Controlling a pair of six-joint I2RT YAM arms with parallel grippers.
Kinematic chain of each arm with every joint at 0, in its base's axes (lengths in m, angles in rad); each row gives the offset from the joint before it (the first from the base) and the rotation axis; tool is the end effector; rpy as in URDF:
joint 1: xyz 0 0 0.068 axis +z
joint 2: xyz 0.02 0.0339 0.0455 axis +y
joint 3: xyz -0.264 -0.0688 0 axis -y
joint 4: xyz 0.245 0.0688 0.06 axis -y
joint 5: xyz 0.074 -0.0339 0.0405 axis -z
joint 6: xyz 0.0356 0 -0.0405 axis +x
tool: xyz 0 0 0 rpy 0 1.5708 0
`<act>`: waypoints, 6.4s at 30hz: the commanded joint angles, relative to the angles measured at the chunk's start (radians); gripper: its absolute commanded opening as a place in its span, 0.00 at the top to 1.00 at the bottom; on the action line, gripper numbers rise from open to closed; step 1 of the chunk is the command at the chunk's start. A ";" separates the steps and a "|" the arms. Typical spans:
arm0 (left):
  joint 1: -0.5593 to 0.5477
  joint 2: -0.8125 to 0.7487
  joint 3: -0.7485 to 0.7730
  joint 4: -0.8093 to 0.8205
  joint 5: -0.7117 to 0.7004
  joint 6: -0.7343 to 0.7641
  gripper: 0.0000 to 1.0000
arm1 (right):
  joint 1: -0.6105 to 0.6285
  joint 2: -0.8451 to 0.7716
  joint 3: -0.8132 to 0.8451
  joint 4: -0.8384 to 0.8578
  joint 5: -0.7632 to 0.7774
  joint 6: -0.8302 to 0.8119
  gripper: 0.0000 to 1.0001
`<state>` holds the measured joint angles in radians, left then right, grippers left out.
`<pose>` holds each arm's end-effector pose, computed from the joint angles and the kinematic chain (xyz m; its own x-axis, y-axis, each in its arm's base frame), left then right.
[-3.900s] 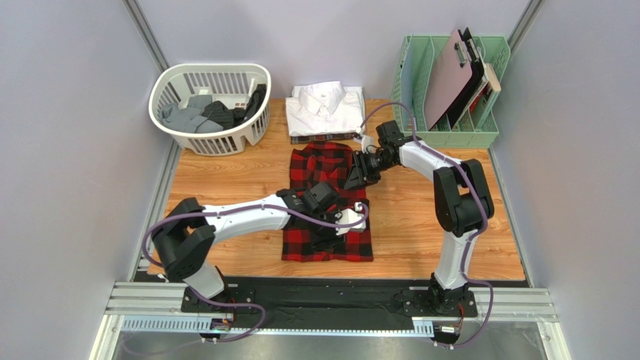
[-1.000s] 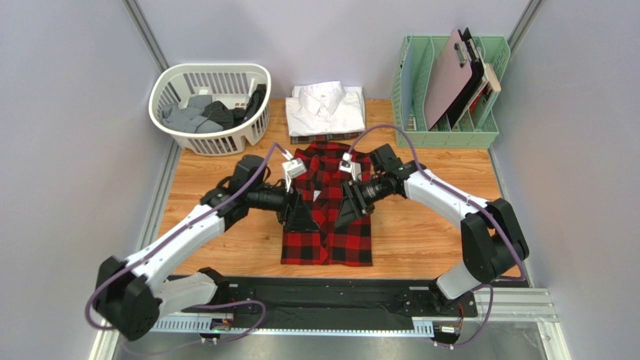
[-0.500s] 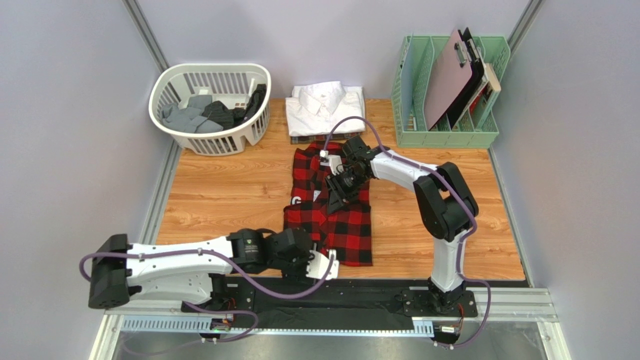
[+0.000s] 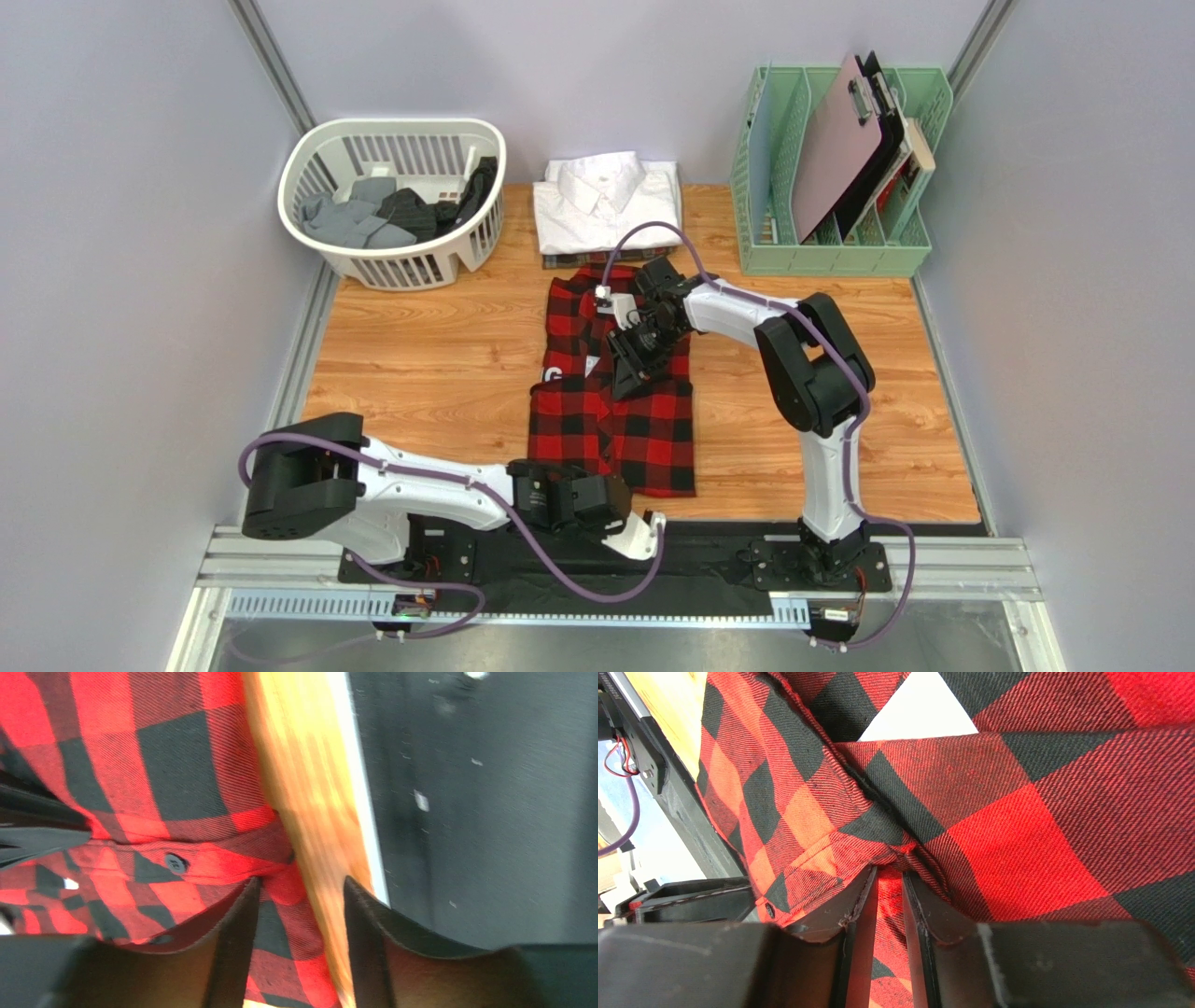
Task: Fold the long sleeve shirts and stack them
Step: Fold the shirt
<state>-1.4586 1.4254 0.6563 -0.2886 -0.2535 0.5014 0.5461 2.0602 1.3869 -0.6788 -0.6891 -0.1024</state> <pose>0.0372 -0.2502 0.1529 0.3702 0.8701 -0.3254 0.8783 -0.2138 0.4275 0.3259 0.2245 0.1416 -0.7768 -0.5644 -0.2793 -0.6013 0.5330 0.5953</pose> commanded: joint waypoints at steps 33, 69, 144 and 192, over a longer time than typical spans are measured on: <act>0.517 0.110 0.650 -0.626 0.711 0.279 1.00 | 0.126 -0.172 -0.136 -0.221 -0.207 -0.189 0.72; 0.580 0.351 0.507 -0.518 0.760 0.119 1.00 | -0.005 0.051 -0.029 -0.176 -0.142 -0.096 0.67; 0.744 0.455 0.842 -0.347 0.659 0.197 1.00 | -0.135 0.183 0.304 -0.337 -0.001 -0.206 0.69; 1.021 0.017 0.301 -0.198 1.517 -0.637 0.01 | -0.206 -0.583 -0.290 0.068 -0.378 0.327 0.06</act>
<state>-0.4370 1.4536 1.1538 -0.6144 0.9665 0.1402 0.2646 1.5871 1.3239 -0.8799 -0.8539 -0.0528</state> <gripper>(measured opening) 0.904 0.884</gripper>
